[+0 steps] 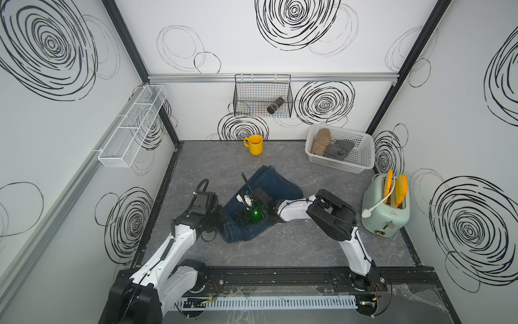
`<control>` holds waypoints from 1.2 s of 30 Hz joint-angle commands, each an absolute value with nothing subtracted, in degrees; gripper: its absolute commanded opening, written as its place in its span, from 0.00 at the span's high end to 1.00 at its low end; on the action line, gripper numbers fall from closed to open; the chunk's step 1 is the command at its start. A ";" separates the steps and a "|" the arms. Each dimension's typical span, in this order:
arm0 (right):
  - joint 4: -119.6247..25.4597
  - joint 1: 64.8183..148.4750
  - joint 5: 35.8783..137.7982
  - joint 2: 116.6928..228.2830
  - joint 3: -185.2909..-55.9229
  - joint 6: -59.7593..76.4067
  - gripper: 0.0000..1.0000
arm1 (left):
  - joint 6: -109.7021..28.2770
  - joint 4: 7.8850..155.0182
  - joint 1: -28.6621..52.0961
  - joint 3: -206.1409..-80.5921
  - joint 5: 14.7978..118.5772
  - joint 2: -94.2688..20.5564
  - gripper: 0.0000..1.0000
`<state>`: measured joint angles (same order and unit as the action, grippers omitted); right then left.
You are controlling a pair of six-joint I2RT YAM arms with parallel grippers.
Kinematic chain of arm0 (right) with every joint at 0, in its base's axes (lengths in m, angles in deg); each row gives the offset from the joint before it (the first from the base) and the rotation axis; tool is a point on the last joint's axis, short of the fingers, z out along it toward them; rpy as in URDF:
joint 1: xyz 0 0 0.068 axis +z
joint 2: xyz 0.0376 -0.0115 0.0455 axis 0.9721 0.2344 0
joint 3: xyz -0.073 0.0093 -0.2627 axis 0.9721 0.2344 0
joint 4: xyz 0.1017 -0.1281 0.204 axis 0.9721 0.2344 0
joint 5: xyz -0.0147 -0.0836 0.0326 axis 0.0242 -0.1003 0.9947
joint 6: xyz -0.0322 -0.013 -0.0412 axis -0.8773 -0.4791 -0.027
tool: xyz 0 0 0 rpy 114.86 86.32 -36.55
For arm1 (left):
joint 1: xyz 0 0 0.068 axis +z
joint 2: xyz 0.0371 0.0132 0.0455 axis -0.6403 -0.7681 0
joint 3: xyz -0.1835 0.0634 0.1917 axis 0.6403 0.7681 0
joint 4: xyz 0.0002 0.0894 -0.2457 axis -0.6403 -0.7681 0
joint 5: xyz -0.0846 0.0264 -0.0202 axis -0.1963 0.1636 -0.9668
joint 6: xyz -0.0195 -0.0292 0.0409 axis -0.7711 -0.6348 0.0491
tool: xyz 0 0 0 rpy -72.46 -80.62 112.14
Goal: Roll up the skirts
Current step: Roll the skirt at the center of the board.
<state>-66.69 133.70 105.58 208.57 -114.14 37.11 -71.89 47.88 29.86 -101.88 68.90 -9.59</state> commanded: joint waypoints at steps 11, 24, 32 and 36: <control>-61.59 133.67 93.00 190.73 -101.40 21.32 0.26 | -72.89 44.03 28.35 -99.40 66.28 -3.62 0.47; -58.26 152.09 61.97 186.02 -97.15 -5.37 0.10 | -57.49 38.57 33.45 -119.44 77.87 -11.73 0.03; -54.74 158.03 53.11 194.53 -105.67 -11.99 0.08 | -57.43 49.95 39.81 -112.23 76.30 -16.79 0.00; -51.81 158.94 48.91 198.84 -110.74 -13.79 0.08 | -58.10 51.08 40.60 -111.23 76.98 -14.03 0.01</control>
<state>-55.43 158.22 54.72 196.79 -107.58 -10.16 -58.65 46.81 39.94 -111.65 76.26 -16.45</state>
